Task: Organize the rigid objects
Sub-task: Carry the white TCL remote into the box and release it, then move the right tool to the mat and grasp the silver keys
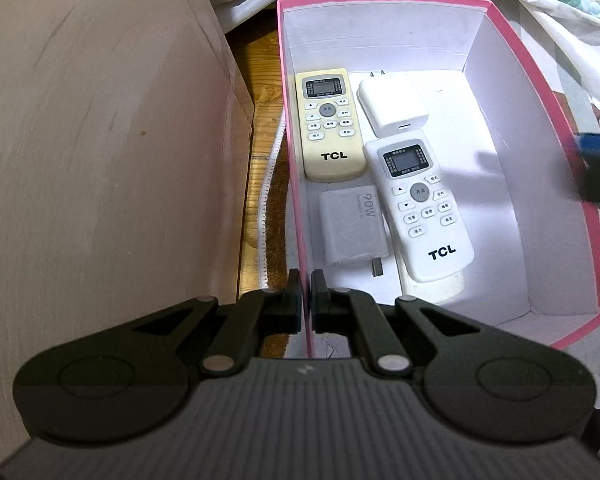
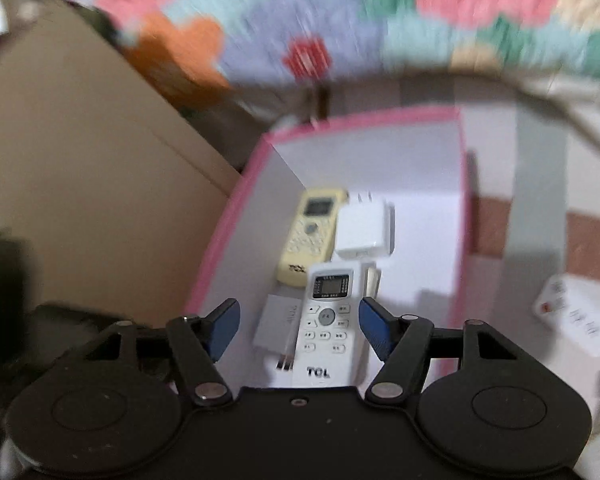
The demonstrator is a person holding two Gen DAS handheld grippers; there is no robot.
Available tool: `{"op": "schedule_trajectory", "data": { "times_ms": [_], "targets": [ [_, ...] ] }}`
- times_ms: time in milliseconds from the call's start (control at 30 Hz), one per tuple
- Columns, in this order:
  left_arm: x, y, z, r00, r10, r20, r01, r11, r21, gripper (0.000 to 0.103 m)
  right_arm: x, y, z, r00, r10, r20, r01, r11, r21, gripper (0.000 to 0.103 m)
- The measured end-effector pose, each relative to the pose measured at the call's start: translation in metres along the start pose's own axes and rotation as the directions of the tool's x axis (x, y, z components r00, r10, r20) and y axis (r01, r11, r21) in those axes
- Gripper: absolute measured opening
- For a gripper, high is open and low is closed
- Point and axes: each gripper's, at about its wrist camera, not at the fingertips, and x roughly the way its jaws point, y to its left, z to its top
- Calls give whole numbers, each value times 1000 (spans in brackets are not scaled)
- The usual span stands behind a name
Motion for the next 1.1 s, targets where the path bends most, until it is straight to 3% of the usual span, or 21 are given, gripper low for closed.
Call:
{"op": "schedule_trajectory", "data": {
  "times_ms": [100,167,300,400,533,667,867,1000,1100],
  "targets": [
    [0,0,0,1000,1,1,-1,1000,1,3,-54,1,-18,993,108,45,-101,984,-144,86],
    [0,0,-1,1000,1,1,-1,1000,1,3,-78,-3,-33,993,101,61,-88,979,-183,87],
    [-1,-1,-2,1000,3,6,-3,1000,3,3,-108,-28,-60,995,-2,95,15,990,-141,87],
    [-1,1,-1,1000,-7,4,7,1000,-8,3,-126,-52,-76,979,-104,177,125,985,-117,87],
    [-1,2,-1,1000,-4,5,4,1000,-2,3,-144,-75,-82,966,-172,193,199,971,-131,87],
    [-1,1,-1,1000,0,6,0,1000,0,3,-146,-89,-87,953,-241,183,270,949,-160,87],
    [-1,0,-2,1000,4,7,-4,1000,5,3,-117,-106,-94,950,-303,72,311,939,-148,83],
    [-1,0,-2,1000,4,7,-4,1000,5,3,-99,-111,-92,946,-320,54,324,935,-143,81],
    [-1,0,-2,1000,3,7,-4,1000,5,3,-80,-126,-91,931,-366,13,363,920,-147,70]
  ]
}}
